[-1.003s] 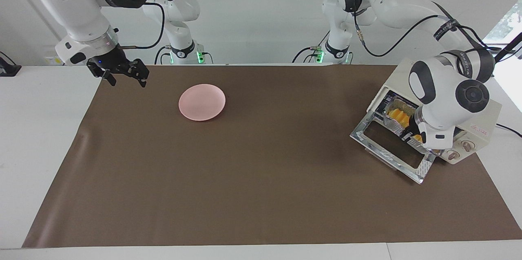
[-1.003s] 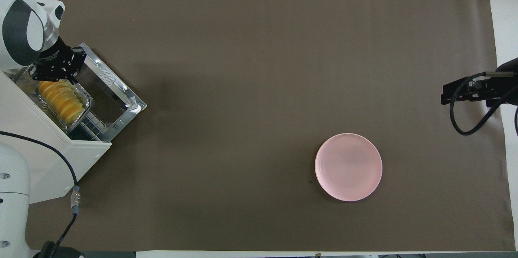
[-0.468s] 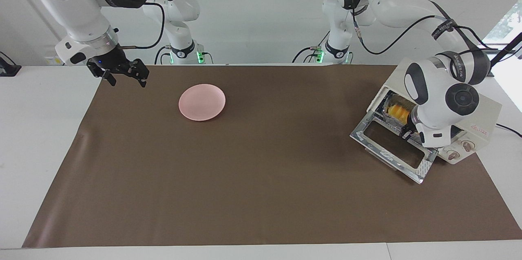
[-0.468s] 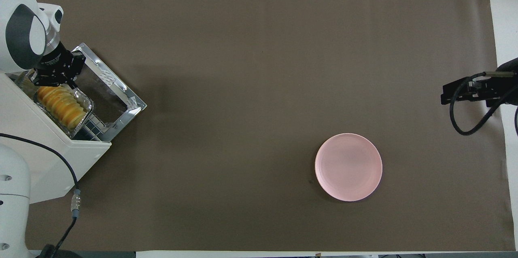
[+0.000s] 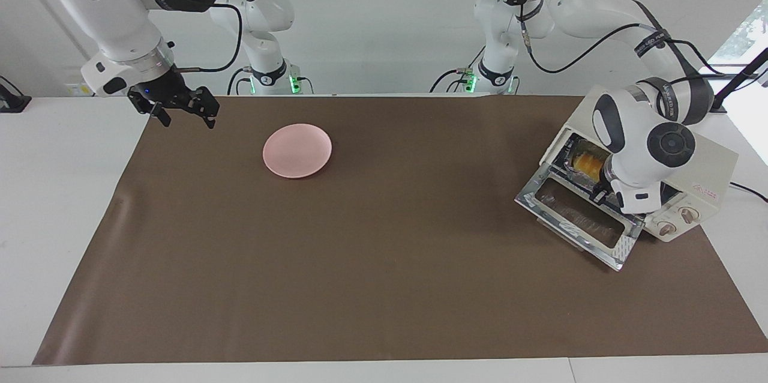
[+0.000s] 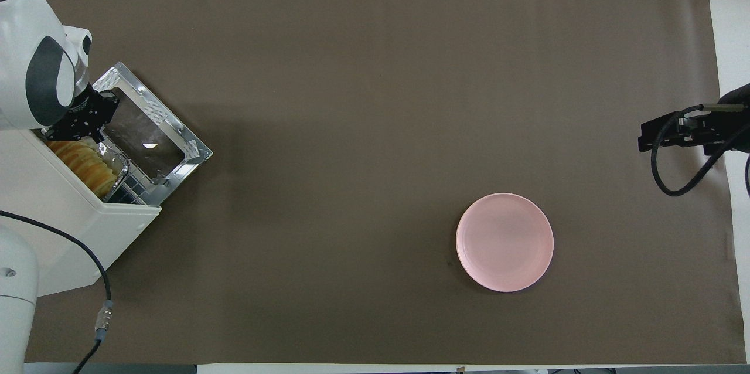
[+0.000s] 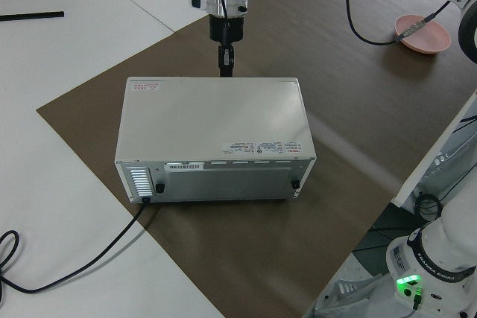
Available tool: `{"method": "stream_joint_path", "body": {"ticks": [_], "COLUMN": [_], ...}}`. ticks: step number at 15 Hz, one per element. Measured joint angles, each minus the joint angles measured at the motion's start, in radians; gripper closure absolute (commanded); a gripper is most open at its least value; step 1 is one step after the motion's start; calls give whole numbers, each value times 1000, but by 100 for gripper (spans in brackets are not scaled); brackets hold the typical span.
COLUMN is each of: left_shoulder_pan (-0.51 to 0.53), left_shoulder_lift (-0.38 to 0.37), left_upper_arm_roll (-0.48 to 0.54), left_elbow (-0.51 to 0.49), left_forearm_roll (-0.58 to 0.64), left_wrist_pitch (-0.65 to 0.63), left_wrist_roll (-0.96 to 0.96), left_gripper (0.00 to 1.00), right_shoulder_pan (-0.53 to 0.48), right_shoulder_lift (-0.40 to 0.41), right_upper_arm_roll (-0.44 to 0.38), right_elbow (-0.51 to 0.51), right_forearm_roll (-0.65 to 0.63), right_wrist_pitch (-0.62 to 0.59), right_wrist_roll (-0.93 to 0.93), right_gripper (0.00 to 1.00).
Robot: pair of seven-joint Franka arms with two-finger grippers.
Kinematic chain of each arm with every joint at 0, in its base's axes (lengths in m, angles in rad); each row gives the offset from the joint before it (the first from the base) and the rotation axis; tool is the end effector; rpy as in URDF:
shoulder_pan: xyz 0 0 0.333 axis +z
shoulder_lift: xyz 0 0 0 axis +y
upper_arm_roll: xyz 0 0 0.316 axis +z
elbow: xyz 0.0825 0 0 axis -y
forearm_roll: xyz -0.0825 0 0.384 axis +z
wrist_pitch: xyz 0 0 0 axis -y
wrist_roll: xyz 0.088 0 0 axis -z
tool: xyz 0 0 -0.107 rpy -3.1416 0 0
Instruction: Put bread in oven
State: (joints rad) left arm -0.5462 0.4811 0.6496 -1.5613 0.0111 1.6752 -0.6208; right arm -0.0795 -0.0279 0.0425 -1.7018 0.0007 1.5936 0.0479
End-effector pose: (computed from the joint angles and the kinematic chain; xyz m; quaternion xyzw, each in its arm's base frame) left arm 0.6395 0.0124 0.3961 -0.9195 -0.3381 0.0915 0.1786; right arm 0.5429 -0.0197 0.5800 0.9983 -0.0425 -0.0402 0.0005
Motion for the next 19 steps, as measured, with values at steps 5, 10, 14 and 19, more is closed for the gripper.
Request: {"method": "stream_joint_path", "body": {"ticks": [5,10,14,19], "left_shoulder_pan": [-3,-8,-14,-27], "left_shoulder_lift": [-10,-15,-34,-132], "left_upper_arm_roll": [-1,-1,-2,-8], "left_elbow": [-9,-3,69,127], "left_forearm_roll": [4,7,7,-1], "left_wrist_pitch": [2,25,42,-13], "left_wrist_roll": [47,100,189,480], "left_gripper": [0,0,0,0], "right_shoulder_pan": [0,0,0,0], "right_shoulder_lift": [0,0,0,0], "right_upper_arm_roll": [0,0,0,0], "right_elbow": [0,0,0,0], "right_forearm_roll": [0,0,0,0], "right_wrist_pitch": [0,0,0,0], "right_wrist_roll": [0,0,0,0], "right_gripper": [0,0,0,0]}}
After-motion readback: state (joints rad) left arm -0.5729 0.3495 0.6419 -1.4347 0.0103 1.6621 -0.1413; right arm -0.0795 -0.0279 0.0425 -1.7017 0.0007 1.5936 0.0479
